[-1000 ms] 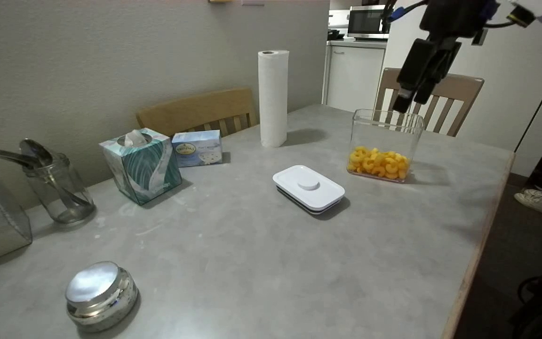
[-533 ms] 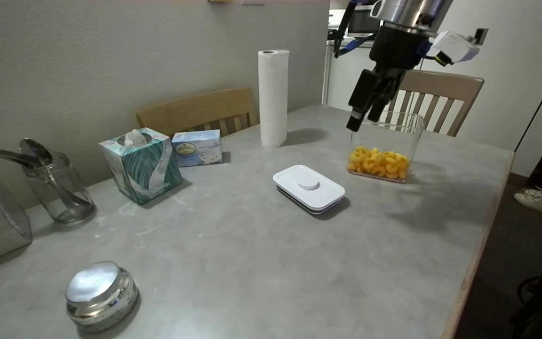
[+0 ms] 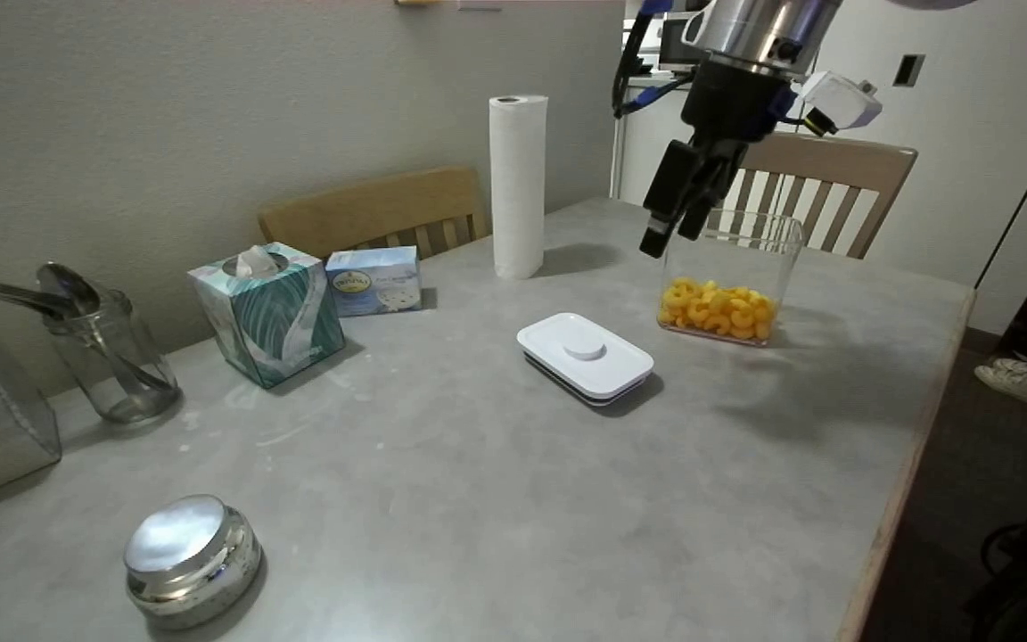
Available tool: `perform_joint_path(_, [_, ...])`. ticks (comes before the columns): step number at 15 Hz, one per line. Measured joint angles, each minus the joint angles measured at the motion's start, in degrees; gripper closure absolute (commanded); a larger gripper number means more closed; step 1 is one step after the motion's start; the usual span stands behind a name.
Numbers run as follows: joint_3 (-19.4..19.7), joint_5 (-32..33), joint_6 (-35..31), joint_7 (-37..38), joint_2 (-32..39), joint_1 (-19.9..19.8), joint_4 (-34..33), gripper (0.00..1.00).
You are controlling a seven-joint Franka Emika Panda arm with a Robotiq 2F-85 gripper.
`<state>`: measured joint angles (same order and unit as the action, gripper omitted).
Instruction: Place the lid on the container then push the button
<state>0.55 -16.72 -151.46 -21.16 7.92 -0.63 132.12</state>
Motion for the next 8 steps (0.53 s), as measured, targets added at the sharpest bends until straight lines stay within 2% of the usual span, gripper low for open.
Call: perform_joint_path(8, [-1.03, -0.51, 0.69, -1.53, 2.74, -0.21, -2.90, 0.00])
